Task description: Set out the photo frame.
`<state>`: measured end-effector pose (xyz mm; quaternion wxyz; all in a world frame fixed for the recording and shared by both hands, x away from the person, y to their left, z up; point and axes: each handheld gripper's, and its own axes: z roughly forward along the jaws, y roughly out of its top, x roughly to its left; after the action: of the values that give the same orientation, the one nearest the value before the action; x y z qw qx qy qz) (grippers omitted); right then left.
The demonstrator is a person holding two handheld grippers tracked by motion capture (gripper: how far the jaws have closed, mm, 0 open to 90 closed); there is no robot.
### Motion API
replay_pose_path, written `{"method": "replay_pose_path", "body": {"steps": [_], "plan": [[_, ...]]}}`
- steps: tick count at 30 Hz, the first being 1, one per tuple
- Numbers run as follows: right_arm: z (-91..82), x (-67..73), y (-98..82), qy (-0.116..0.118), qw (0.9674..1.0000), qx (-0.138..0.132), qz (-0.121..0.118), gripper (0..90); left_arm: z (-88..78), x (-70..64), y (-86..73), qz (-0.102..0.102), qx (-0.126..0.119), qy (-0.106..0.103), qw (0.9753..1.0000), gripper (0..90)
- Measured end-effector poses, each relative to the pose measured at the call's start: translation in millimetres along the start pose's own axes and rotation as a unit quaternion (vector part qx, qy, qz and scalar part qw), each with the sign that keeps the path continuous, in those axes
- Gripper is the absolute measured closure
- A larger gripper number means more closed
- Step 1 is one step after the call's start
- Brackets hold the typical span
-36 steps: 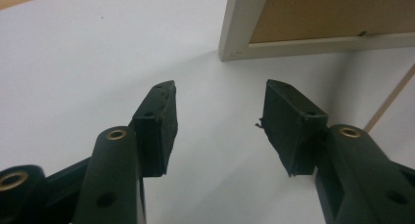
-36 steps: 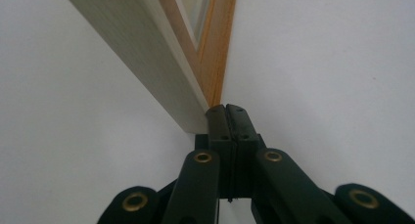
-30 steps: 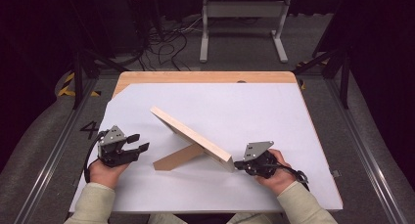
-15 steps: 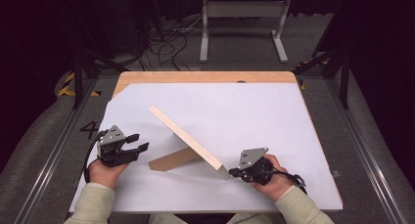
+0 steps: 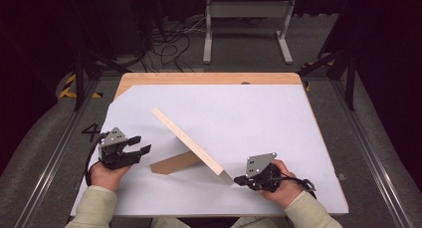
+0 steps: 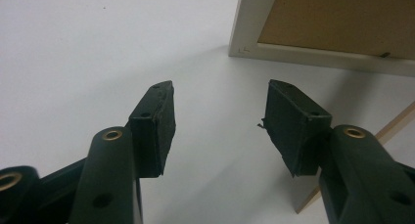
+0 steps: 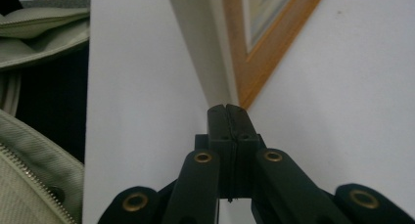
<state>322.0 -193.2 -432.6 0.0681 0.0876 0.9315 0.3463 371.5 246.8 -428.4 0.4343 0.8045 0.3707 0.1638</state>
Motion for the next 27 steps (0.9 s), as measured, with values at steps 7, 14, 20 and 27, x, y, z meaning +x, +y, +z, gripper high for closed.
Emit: {"method": "replay_pose_path", "body": {"steps": [7, 14, 20, 27], "plan": [[7.2, 7.2, 5.1, 0.032, 0.9994, -0.009, -0.012, 90.0, 0.0, 0.0, -0.1, -0.004, 0.001, -0.001, 1.0, 44.2], [17.4, 9.3, 7.8, 0.042, 0.9989, -0.014, -0.015, 90.0, -3.8, 0.2, -2.4, -0.009, -0.001, 0.003, 1.0, 44.0], [24.3, 7.2, 11.8, 0.027, 0.9993, -0.024, -0.009, 90.0, -7.8, 0.1, -5.7, -0.014, -0.002, 0.01, 0.9999, 43.7], [31.5, -2.8, 16.3, 0.007, 0.9995, -0.031, 0.005, 90.0, -11.8, 0.6, -9.4, -0.019, -0.001, 0.016, 0.9997, 43.4]]}}
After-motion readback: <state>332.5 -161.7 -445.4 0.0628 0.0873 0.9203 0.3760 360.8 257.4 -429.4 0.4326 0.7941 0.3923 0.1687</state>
